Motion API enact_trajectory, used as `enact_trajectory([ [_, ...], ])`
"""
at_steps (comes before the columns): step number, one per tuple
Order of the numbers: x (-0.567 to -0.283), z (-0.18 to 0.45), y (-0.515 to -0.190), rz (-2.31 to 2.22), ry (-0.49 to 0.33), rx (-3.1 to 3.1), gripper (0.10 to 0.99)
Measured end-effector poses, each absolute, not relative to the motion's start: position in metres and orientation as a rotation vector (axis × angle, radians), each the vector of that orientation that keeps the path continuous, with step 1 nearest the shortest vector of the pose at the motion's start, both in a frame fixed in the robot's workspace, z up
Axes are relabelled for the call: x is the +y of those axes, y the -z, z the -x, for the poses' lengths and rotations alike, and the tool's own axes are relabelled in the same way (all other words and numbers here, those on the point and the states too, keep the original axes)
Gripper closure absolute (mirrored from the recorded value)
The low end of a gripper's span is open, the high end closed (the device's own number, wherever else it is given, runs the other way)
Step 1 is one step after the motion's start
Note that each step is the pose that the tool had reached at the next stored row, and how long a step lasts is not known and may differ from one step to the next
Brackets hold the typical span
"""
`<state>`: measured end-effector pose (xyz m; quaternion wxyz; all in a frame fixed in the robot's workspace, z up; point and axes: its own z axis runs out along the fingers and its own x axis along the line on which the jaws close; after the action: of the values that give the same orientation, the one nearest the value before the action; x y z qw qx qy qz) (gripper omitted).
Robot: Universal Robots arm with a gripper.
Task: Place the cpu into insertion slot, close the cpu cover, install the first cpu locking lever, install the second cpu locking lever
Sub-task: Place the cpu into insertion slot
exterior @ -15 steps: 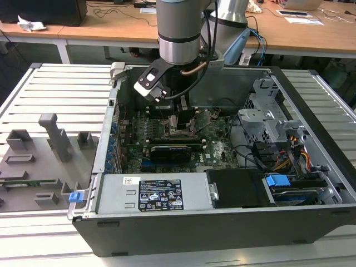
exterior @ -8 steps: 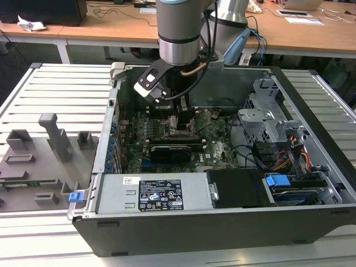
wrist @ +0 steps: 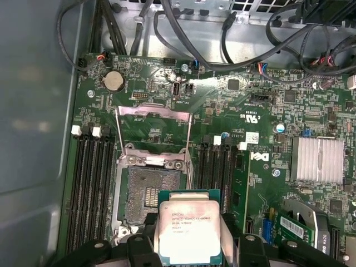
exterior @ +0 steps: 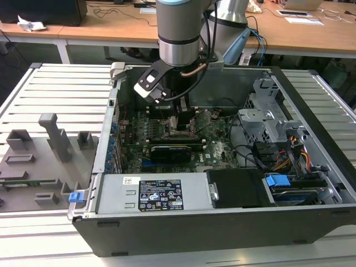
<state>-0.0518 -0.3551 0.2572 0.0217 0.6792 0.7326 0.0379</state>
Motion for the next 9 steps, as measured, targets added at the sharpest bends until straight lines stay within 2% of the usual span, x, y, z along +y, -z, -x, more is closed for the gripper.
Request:
enact_trajectory([
  [9,-0.3472,0.0513,-0.2494,-2.117,-0.1,2.239,0.557],
])
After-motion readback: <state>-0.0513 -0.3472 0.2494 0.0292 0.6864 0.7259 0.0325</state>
